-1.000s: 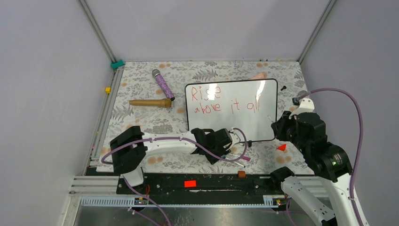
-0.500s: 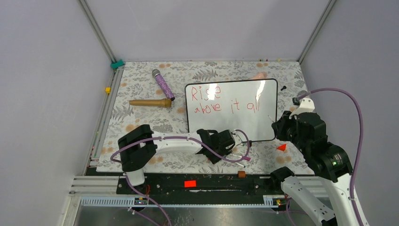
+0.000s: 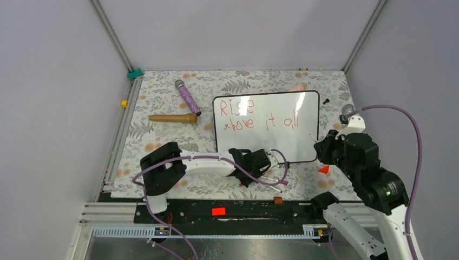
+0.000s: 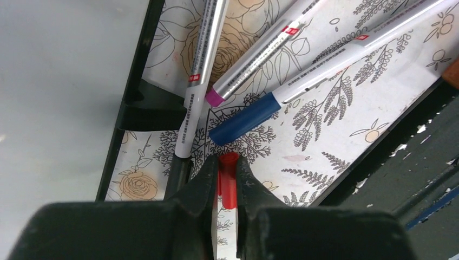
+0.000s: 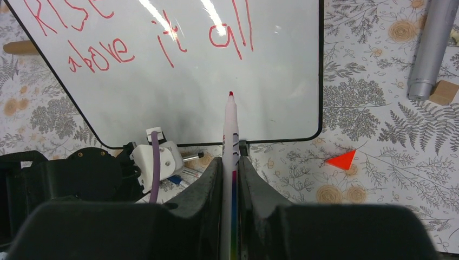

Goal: Write a sentence on the whiteboard
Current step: Pick up the pen cap from the center of the board, then insert the whiteboard marker without the cap into the pen cap.

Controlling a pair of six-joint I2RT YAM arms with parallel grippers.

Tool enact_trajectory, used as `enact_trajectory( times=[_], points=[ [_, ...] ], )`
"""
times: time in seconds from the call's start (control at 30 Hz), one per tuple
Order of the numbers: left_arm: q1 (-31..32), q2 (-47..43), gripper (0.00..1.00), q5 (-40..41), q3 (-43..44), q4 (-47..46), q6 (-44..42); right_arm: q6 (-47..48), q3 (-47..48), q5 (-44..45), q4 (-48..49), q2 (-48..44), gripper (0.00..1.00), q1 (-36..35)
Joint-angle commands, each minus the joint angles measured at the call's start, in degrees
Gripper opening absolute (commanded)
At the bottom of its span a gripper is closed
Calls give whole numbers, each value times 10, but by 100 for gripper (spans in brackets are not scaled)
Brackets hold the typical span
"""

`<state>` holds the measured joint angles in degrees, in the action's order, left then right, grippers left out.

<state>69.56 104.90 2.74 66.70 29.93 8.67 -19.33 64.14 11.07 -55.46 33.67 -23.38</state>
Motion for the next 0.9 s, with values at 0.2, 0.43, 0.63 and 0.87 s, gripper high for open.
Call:
enact_trajectory(
  times=[0.2,0.43,0.63,0.87],
  points=[
    [-6,-106,0,-39,9,15,76,12,6,-25,-12,-11,0,-4],
    [-166,-181,0,-136,101,36,384,45,-5,-89,45,-28,0,-4],
    [-195,-232,0,-128,113,-34,622,49,-6,-202,153,-31,0,-4],
    [-185,-290,0,15,78,-93,874,-18,-30,-273,253,-26,0,-4]
  ],
)
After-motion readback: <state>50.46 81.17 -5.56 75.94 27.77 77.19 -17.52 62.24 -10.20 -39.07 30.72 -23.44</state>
